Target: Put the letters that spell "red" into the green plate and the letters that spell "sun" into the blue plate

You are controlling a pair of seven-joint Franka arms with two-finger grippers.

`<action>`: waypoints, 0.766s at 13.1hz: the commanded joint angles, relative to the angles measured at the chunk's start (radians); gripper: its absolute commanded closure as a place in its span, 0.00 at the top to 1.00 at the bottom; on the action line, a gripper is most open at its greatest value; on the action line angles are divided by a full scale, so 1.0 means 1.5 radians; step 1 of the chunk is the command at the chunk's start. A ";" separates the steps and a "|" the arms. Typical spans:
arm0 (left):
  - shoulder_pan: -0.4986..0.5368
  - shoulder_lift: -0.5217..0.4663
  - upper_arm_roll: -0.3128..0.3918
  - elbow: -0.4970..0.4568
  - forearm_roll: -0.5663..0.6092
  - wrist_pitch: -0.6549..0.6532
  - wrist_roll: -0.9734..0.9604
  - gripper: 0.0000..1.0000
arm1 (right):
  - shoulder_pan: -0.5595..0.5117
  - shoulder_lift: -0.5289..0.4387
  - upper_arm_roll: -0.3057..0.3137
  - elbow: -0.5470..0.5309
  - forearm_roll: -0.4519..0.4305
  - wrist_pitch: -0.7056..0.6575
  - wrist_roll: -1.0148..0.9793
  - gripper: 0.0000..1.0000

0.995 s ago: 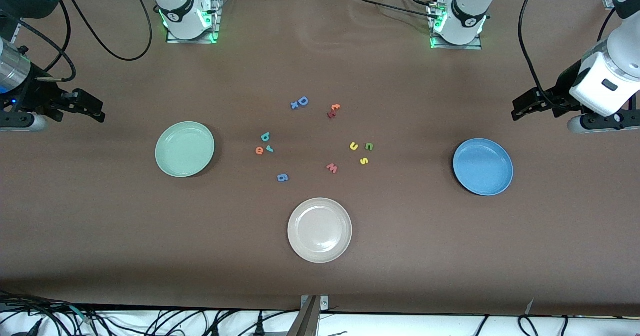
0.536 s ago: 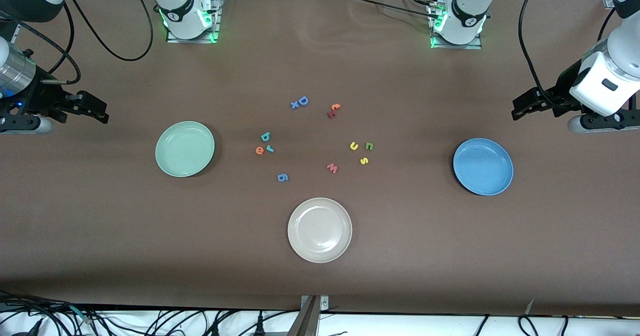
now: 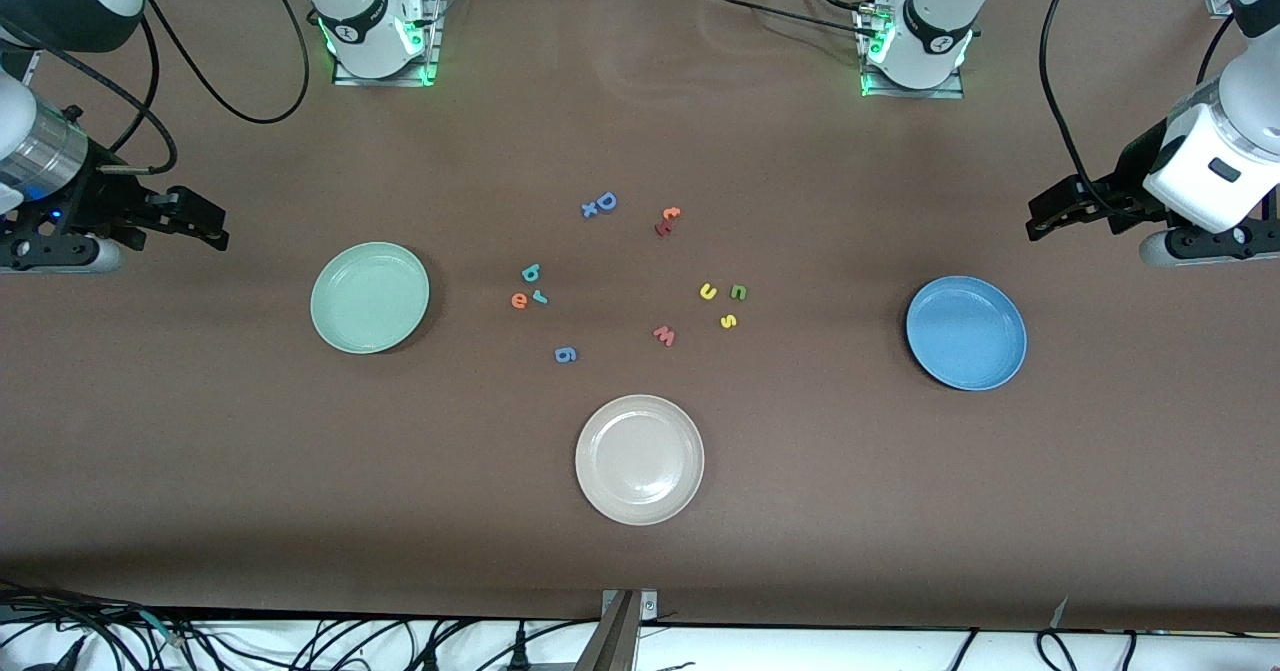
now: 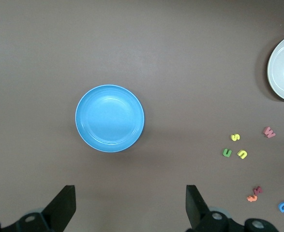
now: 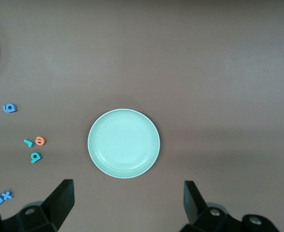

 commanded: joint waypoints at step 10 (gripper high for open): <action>0.001 0.003 0.000 0.012 0.001 -0.012 0.004 1.00 | 0.061 0.041 -0.001 -0.001 0.005 -0.046 -0.002 1.00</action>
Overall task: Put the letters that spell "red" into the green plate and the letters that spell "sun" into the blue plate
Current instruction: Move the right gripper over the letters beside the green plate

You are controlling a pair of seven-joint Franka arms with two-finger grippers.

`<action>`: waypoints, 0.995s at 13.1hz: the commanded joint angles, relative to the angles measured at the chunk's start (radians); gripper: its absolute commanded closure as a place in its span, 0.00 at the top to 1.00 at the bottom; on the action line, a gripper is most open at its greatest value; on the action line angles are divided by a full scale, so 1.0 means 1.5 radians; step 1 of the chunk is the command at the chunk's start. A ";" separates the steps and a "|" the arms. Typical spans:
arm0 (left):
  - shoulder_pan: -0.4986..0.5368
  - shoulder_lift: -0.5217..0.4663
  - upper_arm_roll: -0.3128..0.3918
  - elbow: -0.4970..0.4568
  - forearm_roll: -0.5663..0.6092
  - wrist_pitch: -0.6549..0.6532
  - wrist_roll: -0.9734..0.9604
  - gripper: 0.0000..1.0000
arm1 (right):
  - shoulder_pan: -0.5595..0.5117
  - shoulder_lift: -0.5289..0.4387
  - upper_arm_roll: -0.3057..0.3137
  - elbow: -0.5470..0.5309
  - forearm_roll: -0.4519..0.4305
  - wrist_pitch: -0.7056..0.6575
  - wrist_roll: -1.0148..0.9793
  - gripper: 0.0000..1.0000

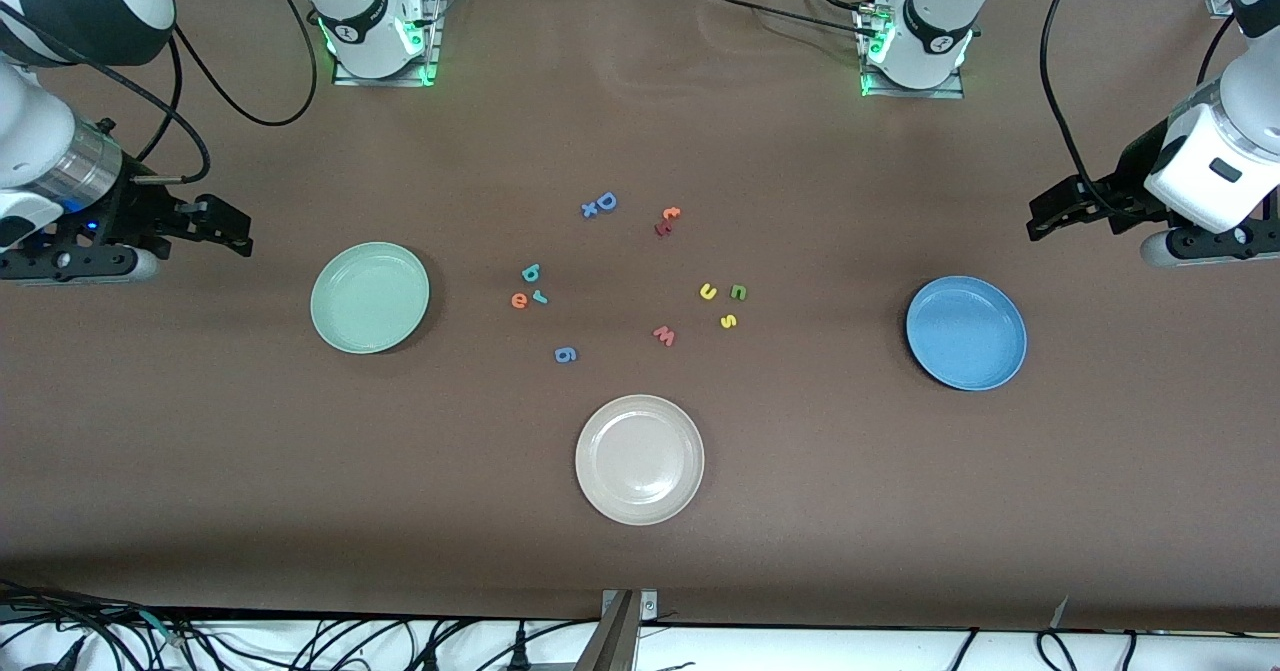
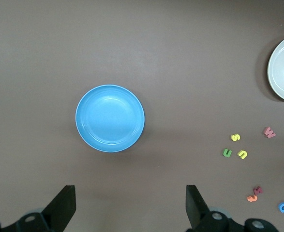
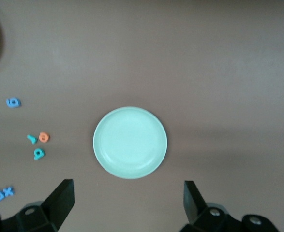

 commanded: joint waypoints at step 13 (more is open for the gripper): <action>0.001 0.003 0.000 0.012 0.001 -0.012 0.003 1.00 | 0.254 0.222 -0.002 -0.078 -0.004 0.258 0.517 1.00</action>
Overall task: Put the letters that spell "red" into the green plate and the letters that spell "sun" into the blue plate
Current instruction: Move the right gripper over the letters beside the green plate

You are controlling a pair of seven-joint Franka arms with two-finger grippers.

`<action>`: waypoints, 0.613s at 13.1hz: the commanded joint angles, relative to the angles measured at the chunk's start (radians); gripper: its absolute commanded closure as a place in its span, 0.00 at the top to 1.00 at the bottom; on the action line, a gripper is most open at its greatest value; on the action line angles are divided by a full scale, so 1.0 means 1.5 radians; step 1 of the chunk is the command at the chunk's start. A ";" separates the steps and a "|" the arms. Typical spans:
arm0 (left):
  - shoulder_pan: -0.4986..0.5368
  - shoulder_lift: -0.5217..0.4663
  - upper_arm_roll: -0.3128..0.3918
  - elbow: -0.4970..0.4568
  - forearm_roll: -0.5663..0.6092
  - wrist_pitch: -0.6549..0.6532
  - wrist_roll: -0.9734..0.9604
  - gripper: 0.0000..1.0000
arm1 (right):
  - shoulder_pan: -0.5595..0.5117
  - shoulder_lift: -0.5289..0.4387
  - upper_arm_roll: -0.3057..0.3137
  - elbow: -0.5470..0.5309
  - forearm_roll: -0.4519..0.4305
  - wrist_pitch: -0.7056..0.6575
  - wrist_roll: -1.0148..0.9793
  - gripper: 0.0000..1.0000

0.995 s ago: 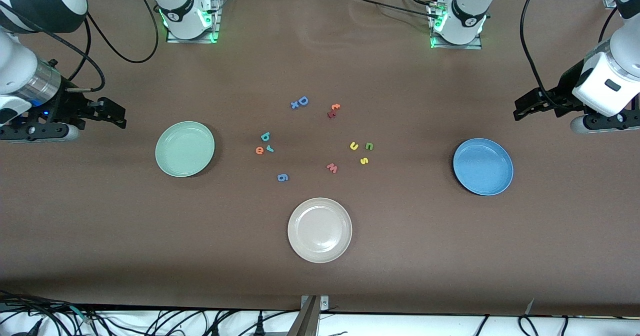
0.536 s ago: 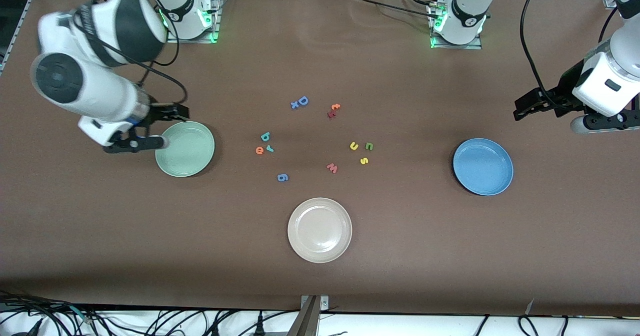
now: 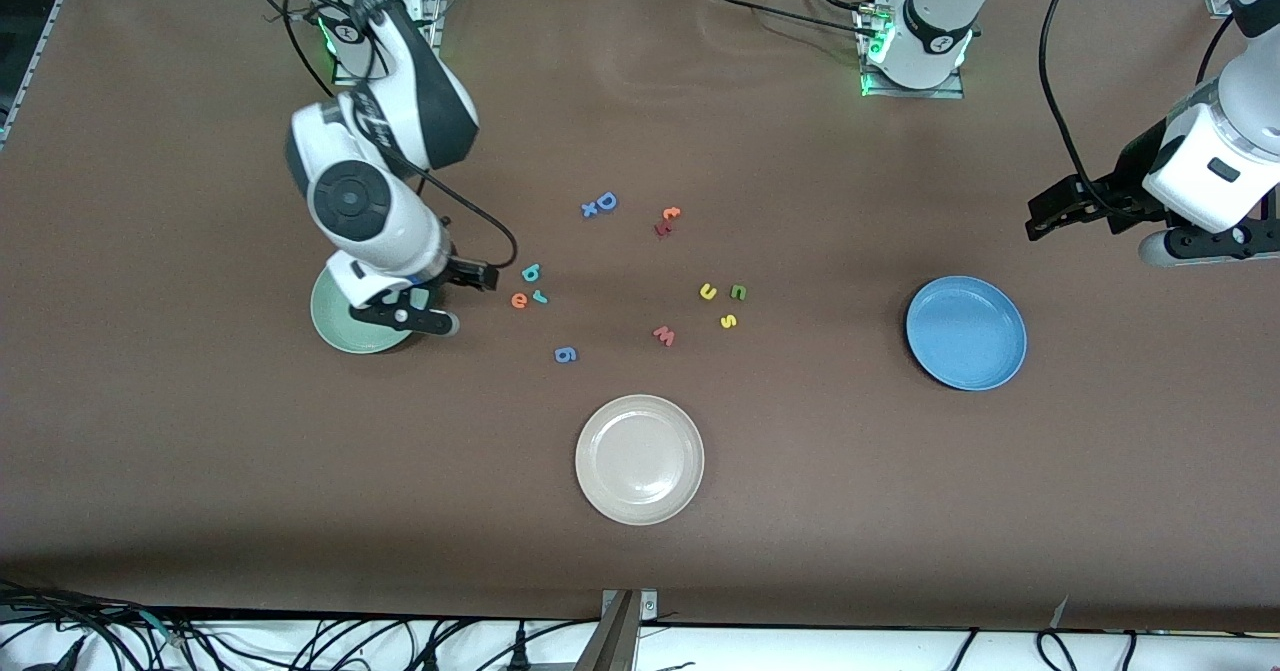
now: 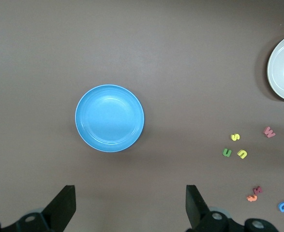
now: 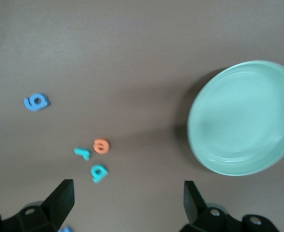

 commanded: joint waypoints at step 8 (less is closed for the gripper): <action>-0.008 0.065 0.000 0.001 -0.016 -0.017 0.003 0.99 | 0.054 0.097 -0.008 -0.071 -0.003 0.225 0.323 0.74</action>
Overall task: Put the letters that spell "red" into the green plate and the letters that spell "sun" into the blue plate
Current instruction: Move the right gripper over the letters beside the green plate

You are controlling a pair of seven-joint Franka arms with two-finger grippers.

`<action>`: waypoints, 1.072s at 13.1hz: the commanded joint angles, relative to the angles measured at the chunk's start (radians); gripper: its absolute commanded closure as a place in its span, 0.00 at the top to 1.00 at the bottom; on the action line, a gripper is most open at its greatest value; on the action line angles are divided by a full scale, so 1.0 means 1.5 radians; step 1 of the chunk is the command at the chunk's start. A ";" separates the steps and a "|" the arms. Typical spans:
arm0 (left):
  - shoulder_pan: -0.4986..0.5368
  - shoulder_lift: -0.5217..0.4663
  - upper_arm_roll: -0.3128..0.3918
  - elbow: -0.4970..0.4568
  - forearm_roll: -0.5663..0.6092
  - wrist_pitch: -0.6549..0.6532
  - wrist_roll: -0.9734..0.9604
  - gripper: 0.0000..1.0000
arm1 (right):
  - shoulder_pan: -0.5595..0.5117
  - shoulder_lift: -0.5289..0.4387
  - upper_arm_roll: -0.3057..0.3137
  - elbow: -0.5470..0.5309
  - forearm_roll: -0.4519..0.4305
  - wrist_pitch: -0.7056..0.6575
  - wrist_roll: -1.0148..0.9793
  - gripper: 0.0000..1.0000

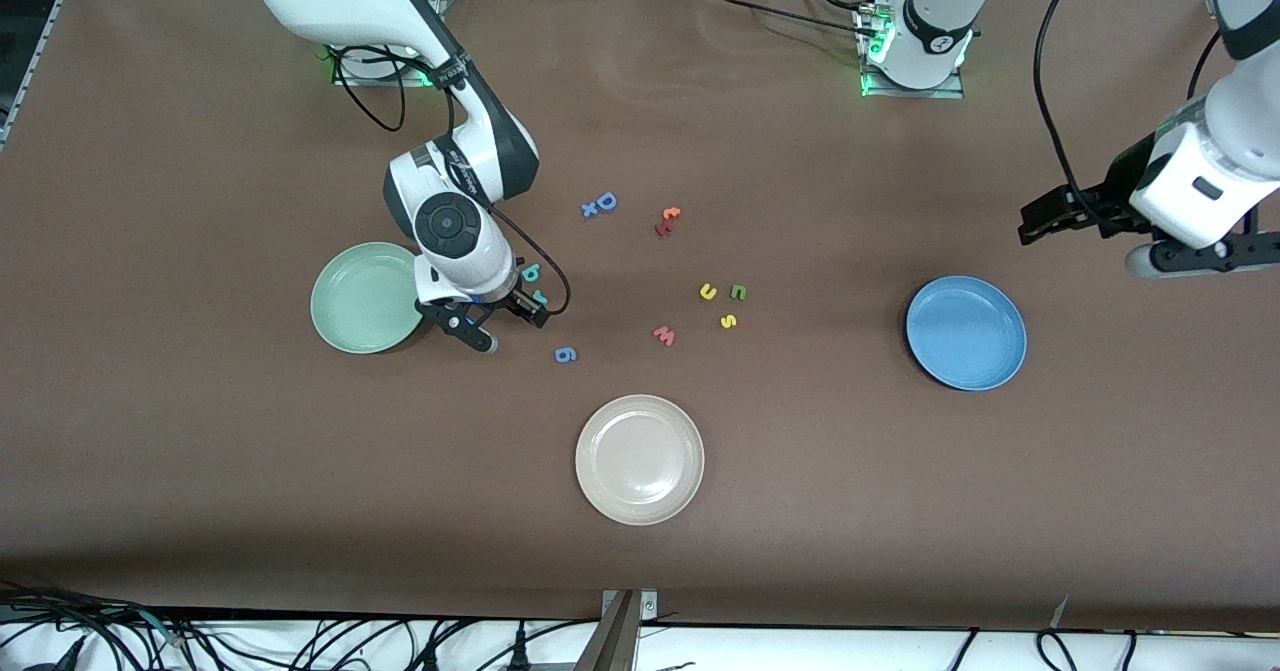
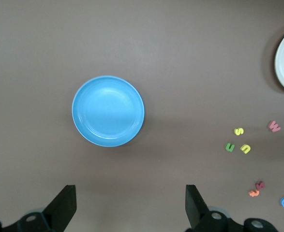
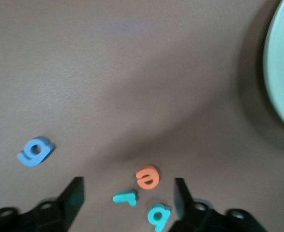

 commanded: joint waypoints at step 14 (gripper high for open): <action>-0.195 0.145 0.000 -0.029 0.039 0.172 -0.058 0.99 | 0.026 -0.003 -0.007 -0.098 -0.002 0.109 0.059 0.65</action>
